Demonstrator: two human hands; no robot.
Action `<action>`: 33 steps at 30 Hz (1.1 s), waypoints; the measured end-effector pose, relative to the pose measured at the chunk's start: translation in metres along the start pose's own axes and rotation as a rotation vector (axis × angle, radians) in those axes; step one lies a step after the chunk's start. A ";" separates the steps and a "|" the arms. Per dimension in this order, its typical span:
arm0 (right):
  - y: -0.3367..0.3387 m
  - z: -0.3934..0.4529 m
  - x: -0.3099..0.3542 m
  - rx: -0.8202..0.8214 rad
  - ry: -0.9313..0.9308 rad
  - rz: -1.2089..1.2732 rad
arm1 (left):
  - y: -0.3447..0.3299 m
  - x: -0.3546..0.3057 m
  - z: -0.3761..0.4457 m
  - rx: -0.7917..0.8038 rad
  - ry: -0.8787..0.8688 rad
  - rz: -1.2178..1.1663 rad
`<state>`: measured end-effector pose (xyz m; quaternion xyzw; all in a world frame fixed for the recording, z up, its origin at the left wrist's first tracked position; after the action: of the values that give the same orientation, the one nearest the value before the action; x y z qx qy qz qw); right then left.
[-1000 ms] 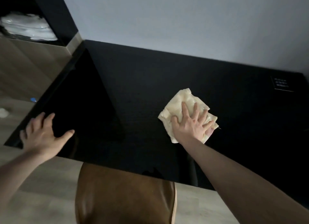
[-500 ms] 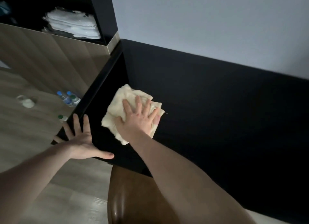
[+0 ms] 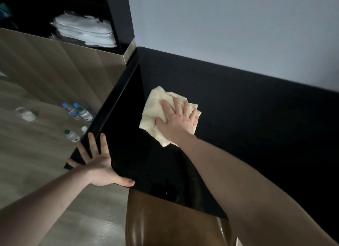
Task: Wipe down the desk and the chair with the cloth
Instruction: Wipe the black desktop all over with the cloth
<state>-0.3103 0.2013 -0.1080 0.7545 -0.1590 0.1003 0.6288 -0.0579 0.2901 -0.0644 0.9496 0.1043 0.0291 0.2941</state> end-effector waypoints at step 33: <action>0.070 -0.310 -0.335 -0.166 -0.150 0.245 | -0.122 -0.095 -0.044 -0.539 -0.333 0.076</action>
<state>-0.6317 0.5319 -0.1032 0.6802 -0.3039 0.1061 0.6586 -0.1782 0.3918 -0.0963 0.8324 0.0077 -0.0890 0.5469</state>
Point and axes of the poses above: each hand's wrist, its own z-axis towards the middle knuckle, its own y-axis out of the back of the hand, x = y × z, the point moved 1 cm from there along z, towards the middle knuckle, and after that the axes turned 5 degrees about z, right-handed, at the moved point
